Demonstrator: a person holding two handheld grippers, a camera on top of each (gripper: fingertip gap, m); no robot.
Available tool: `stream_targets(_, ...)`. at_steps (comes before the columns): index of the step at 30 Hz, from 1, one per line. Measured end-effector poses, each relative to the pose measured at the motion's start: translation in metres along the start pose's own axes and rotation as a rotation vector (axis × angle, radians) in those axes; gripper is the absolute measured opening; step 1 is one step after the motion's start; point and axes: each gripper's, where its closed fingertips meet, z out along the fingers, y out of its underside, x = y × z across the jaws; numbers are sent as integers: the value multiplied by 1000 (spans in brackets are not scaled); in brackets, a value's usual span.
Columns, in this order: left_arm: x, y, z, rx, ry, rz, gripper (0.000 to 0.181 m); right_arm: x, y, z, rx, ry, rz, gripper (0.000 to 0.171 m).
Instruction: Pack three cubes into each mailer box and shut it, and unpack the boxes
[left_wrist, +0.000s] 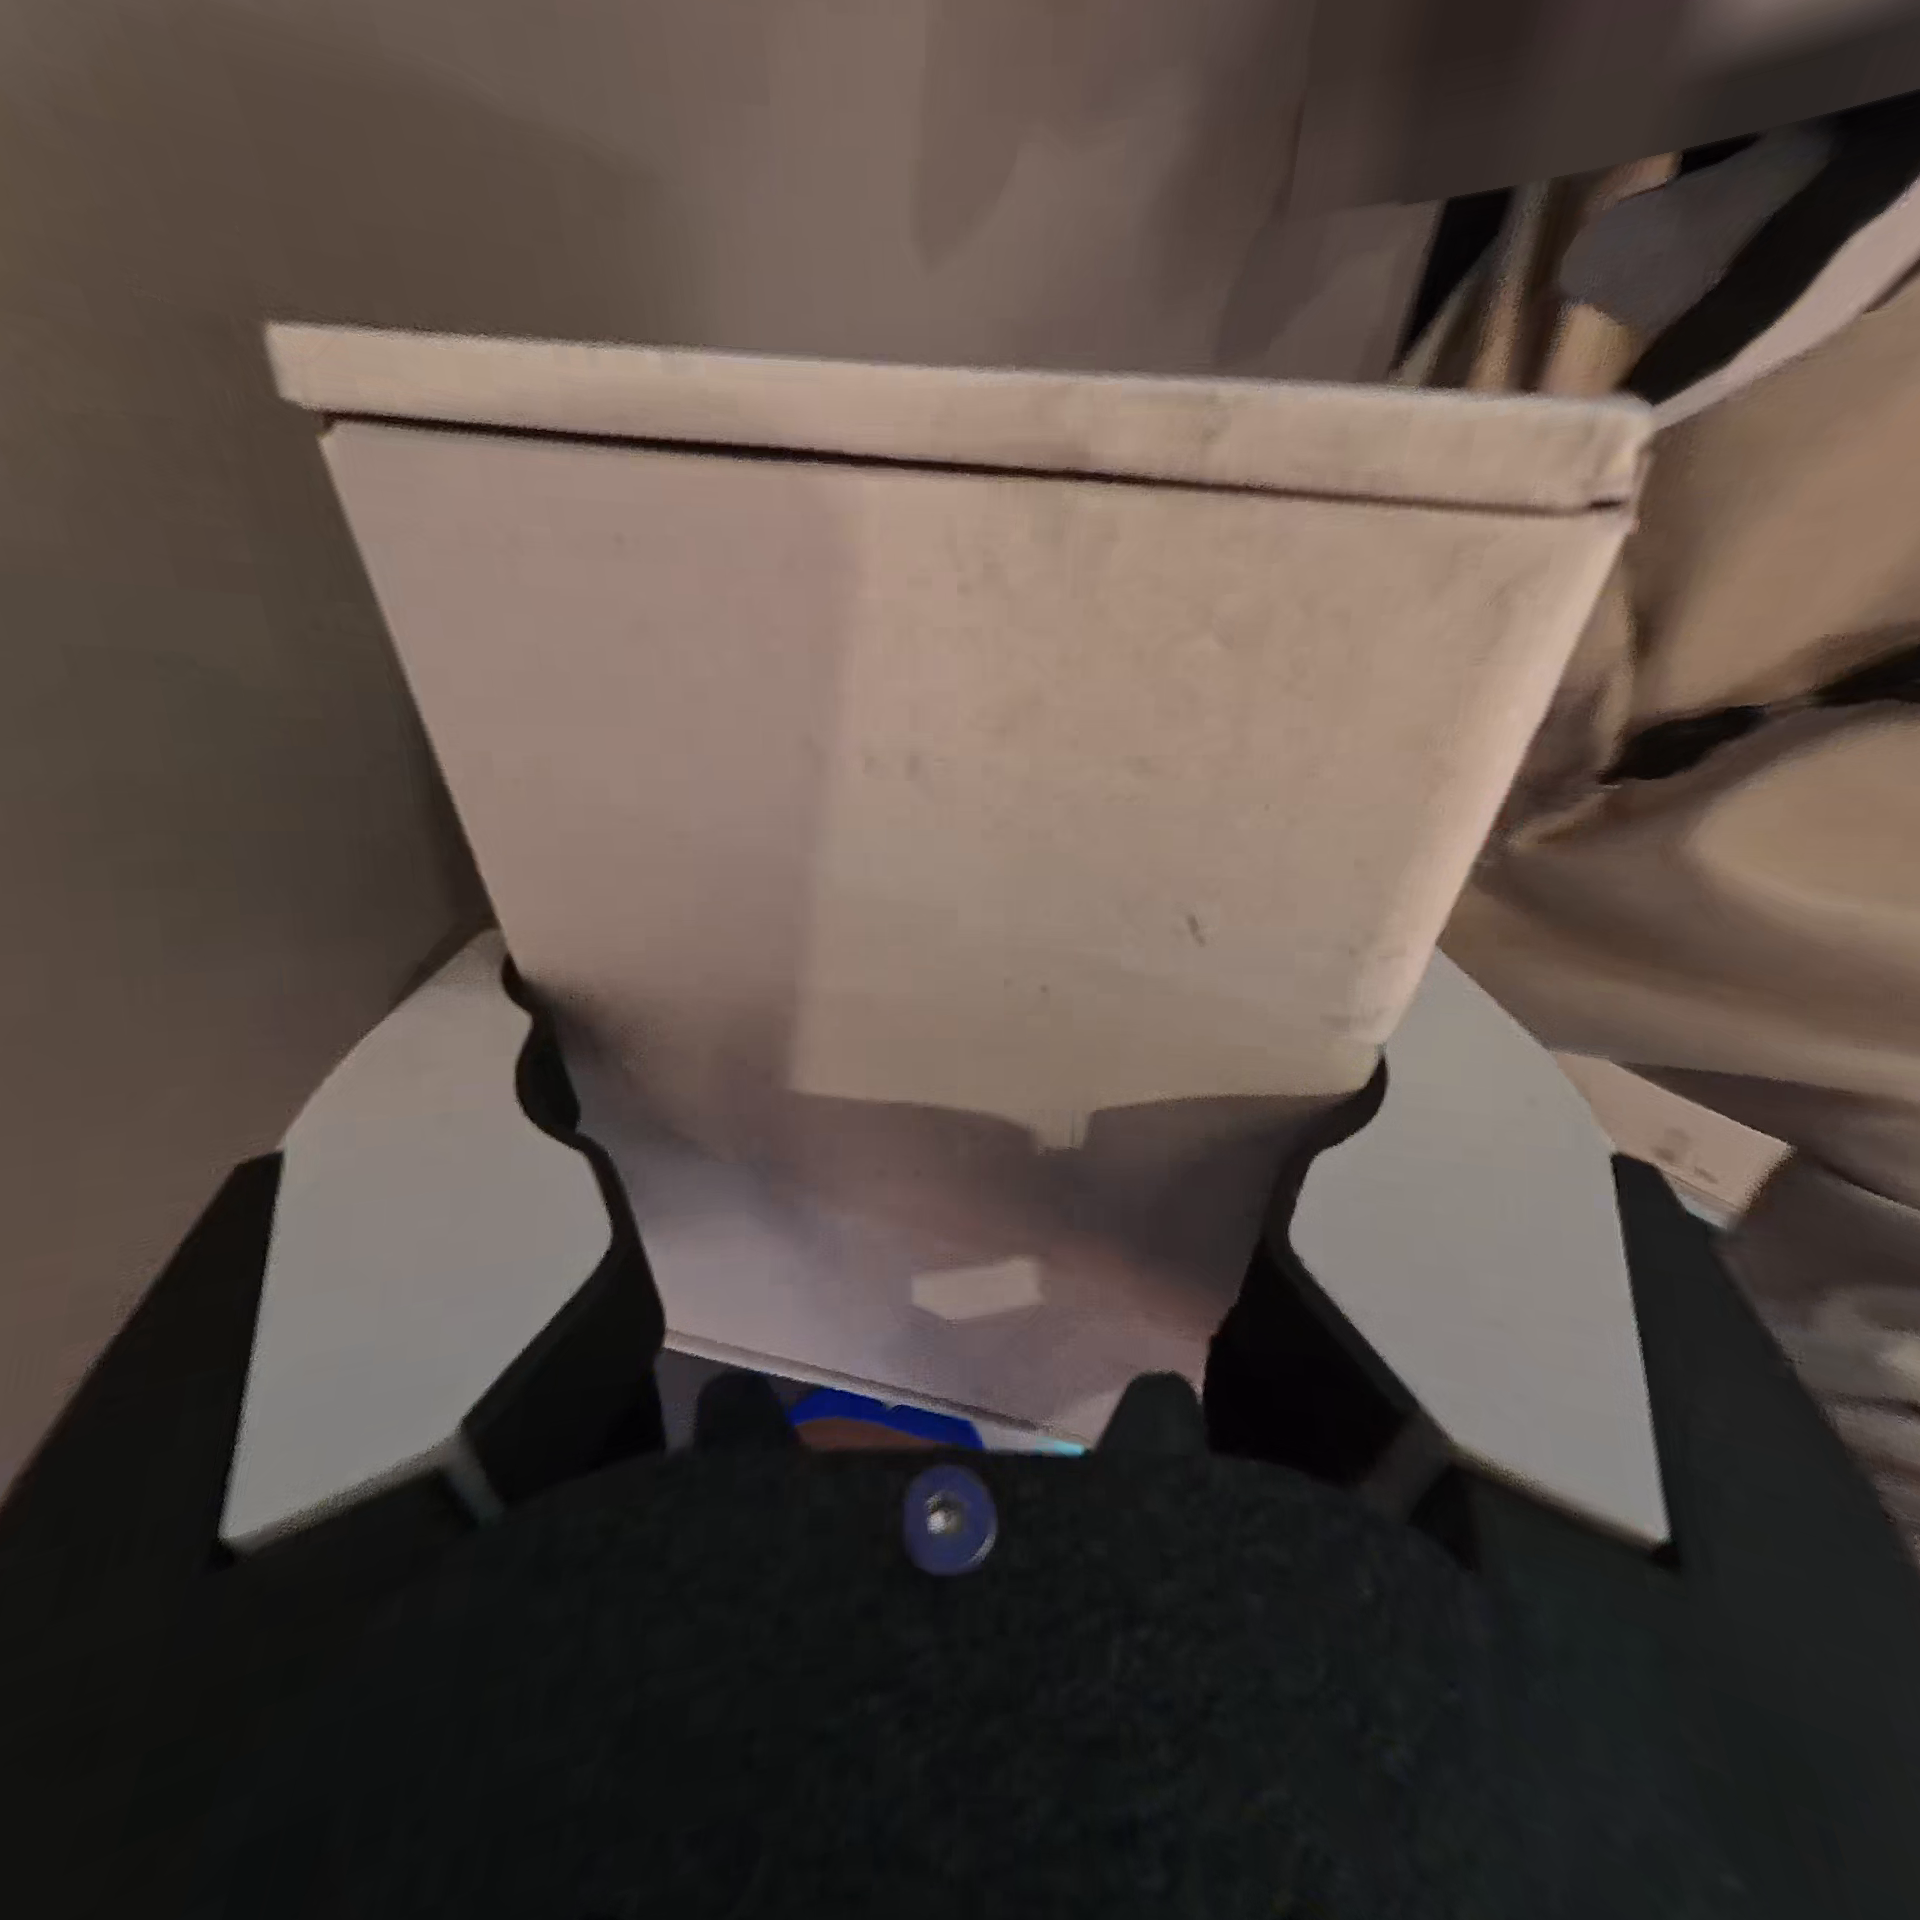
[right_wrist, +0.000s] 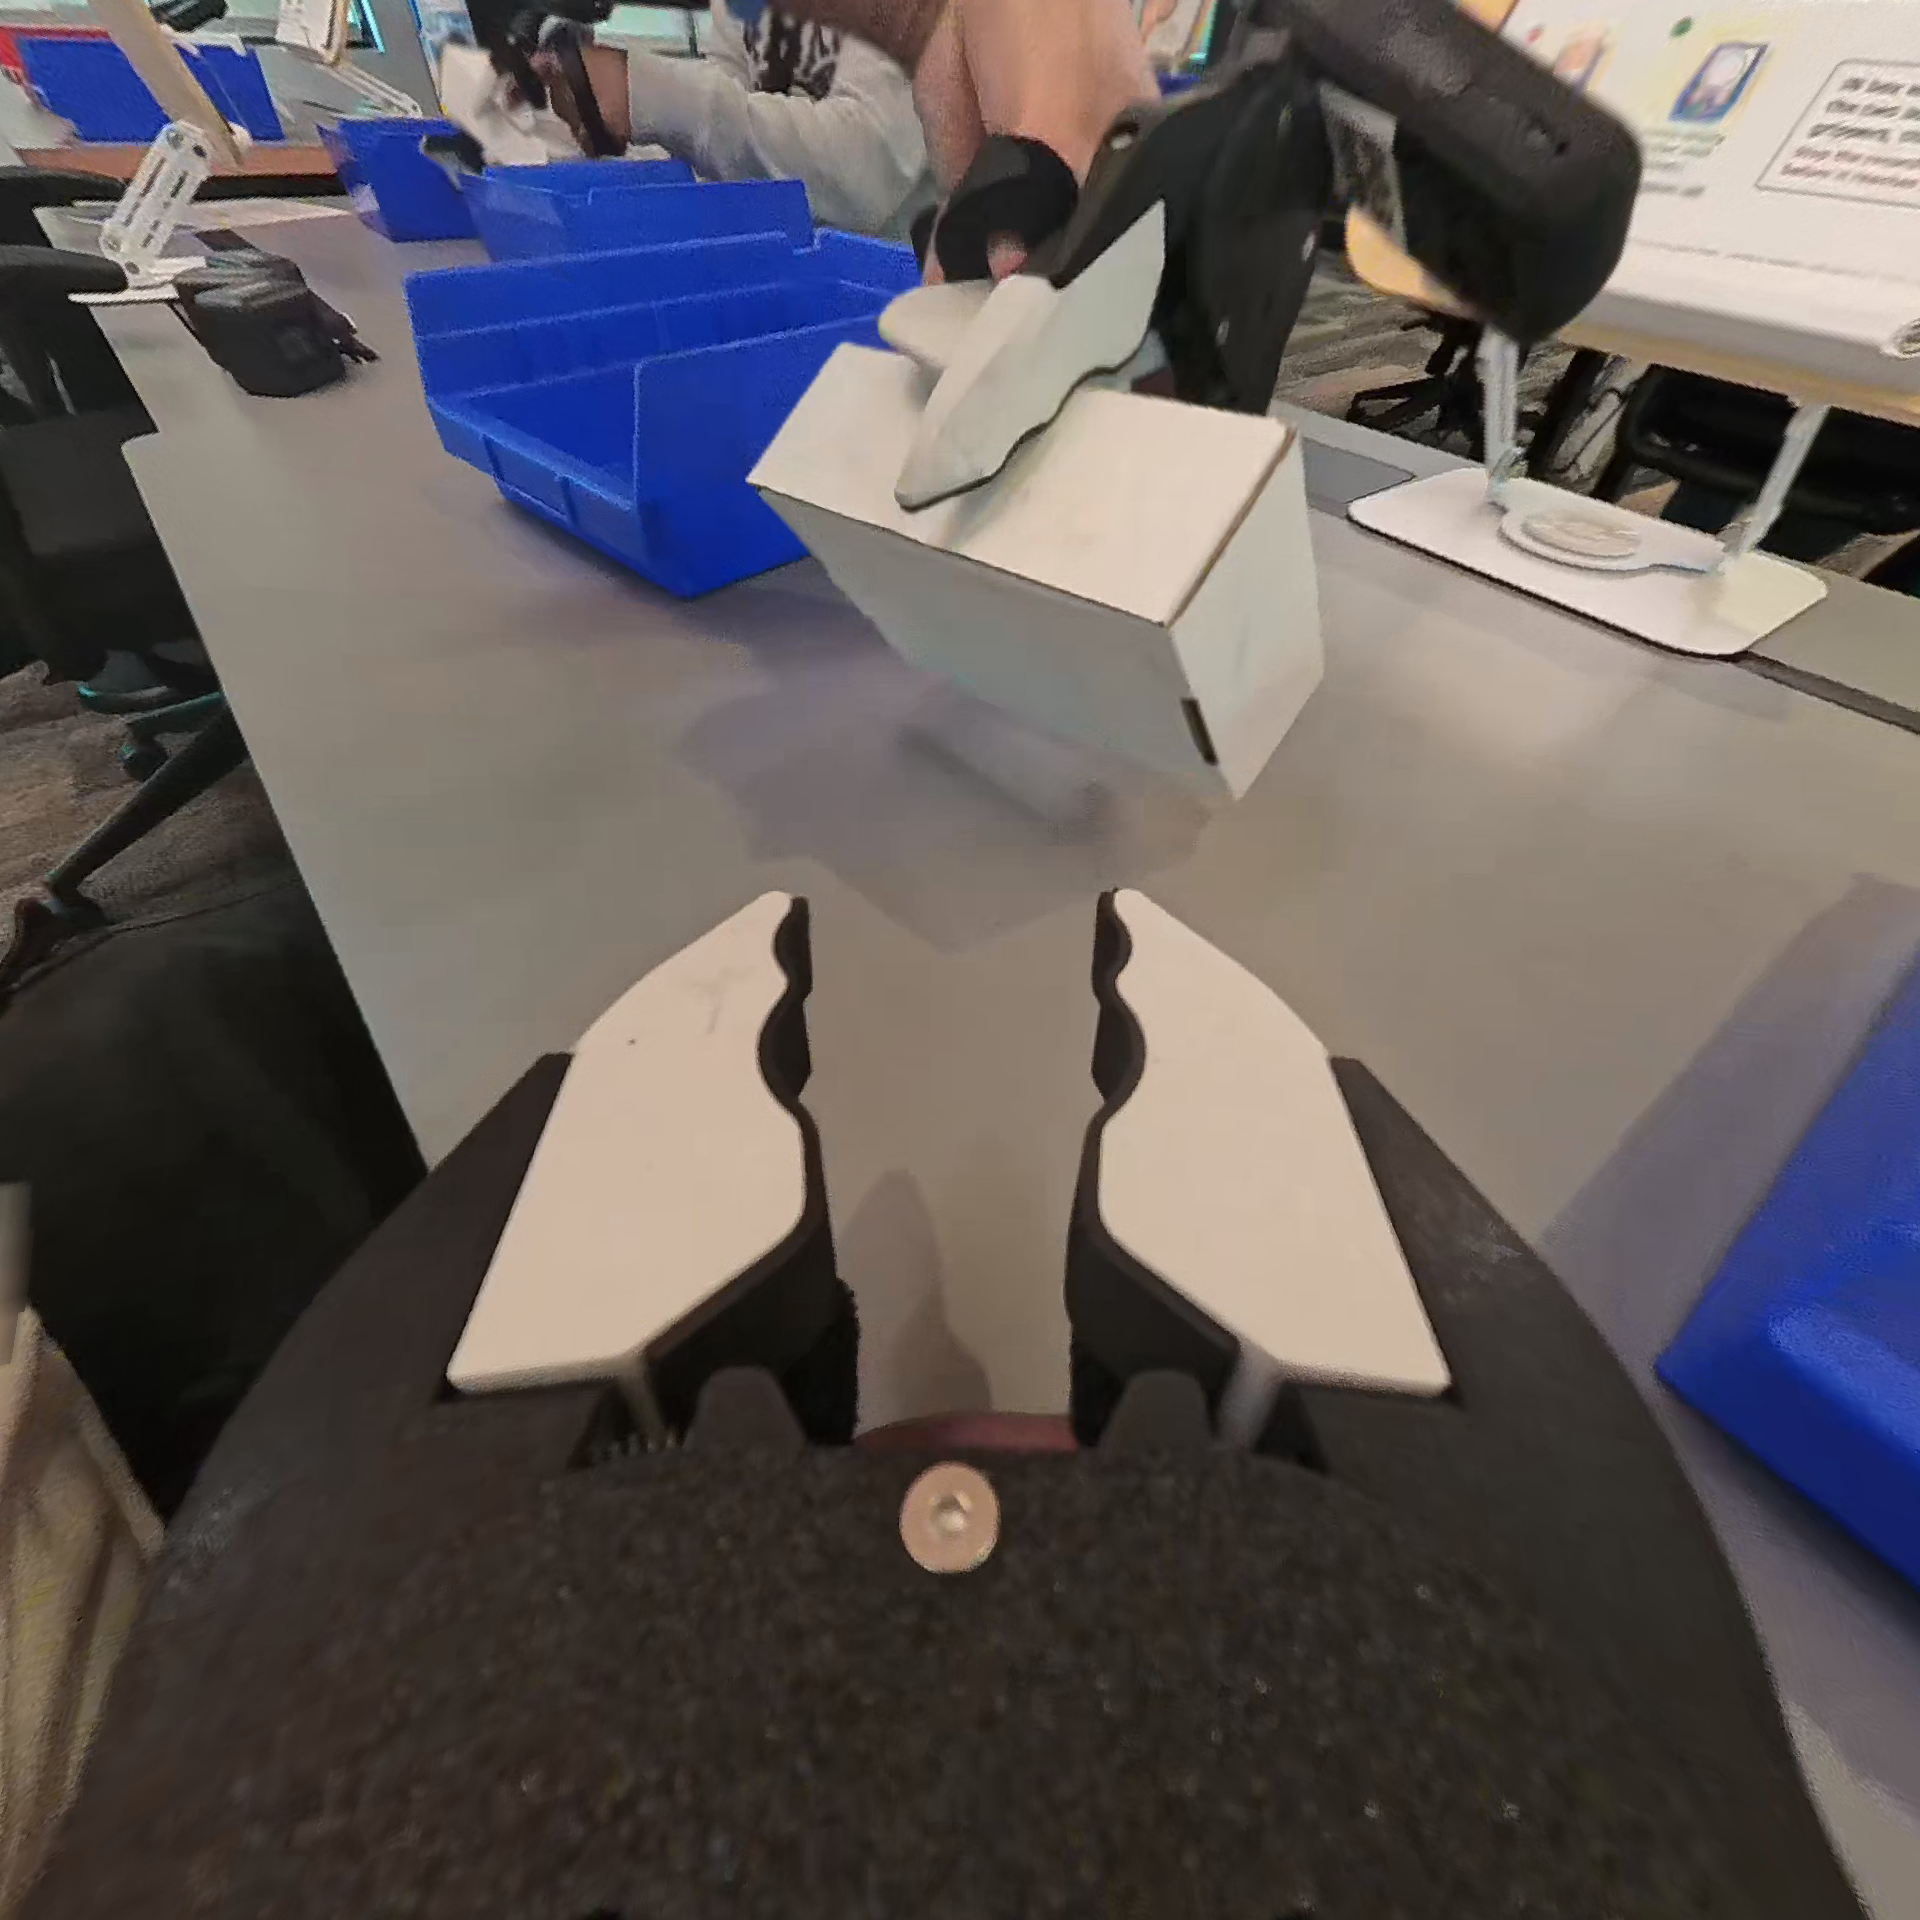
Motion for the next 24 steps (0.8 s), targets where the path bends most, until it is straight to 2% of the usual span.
stream_targets(3,15,-14,11,1,149,21,140,14,2,-9,-7,81,-17,53)
stream_targets(6,17,-17,26,-47,188,41,140,35,1,2,-66,156,-198,62)
stream_targets(8,25,-21,30,-69,245,46,139,37,-7,18,-105,120,-328,75)
stream_targets(10,25,-24,31,-75,231,54,139,29,-14,36,-165,28,-443,76)
stream_targets(12,23,-23,31,-93,210,53,139,33,-27,51,-230,29,-534,81)
stream_targets(14,20,-24,31,-90,190,35,139,38,-43,60,-255,16,-588,73)
stream_targets(16,19,-21,31,-99,171,43,139,38,-47,65,-319,-57,-603,76)
stream_targets(18,19,-20,32,-93,162,54,139,43,-28,69,-505,-130,-633,79)
stream_targets(20,18,-21,32,-75,154,46,139,50,-12,70,-640,-174,-667,66)
stream_targets(23,12,-19,24,-29,132,52,139,55,-6,73,-696,-199,-652,65)
stream_targets(24,11,-23,15,39,138,50,132,55,-7,72,-695,-213,-656,64)
